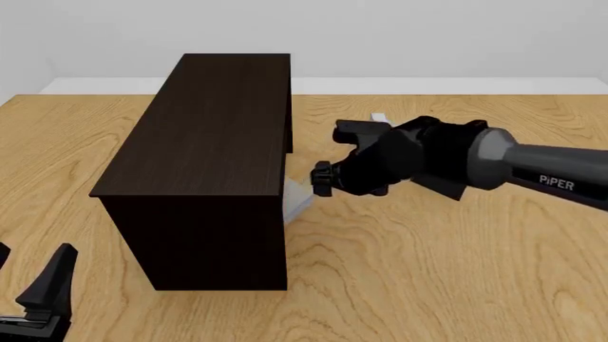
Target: Pick up the book on the right and place it under the cabinet shelf.
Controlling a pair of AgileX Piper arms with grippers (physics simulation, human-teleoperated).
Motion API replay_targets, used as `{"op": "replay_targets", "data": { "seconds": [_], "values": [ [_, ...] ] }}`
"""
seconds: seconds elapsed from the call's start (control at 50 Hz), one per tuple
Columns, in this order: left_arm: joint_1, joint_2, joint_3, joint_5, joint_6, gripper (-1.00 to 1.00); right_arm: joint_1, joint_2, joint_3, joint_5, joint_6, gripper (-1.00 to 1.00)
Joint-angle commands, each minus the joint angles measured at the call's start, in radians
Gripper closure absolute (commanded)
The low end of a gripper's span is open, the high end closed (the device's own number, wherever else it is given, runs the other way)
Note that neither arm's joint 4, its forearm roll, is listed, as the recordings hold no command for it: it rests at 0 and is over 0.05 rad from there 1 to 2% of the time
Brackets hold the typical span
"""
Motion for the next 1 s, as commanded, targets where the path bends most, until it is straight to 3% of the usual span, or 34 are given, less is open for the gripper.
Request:
{"op": "replay_targets", "data": {
  "seconds": [0.02,0.36,0.7,1.0],
  "values": [
    [0.0,0.001,-0.007,0.012,-0.001,-1.0,-0.085,-0.121,0.084,0.012,0.096,-1.0],
    [0.003,0.001,-0.001,0.008,-0.002,-1.0,-0.123,-0.329,0.158,0.067,0.081,-1.0],
    [0.003,-0.001,0.01,-0.004,-0.001,-1.0,-0.222,-0.605,0.228,0.178,0.022,-1.0],
    [0.003,-0.001,0.011,-0.006,-0.001,-1.0,-0.257,-0.777,0.248,0.236,0.027,-1.0]
  ]
}}
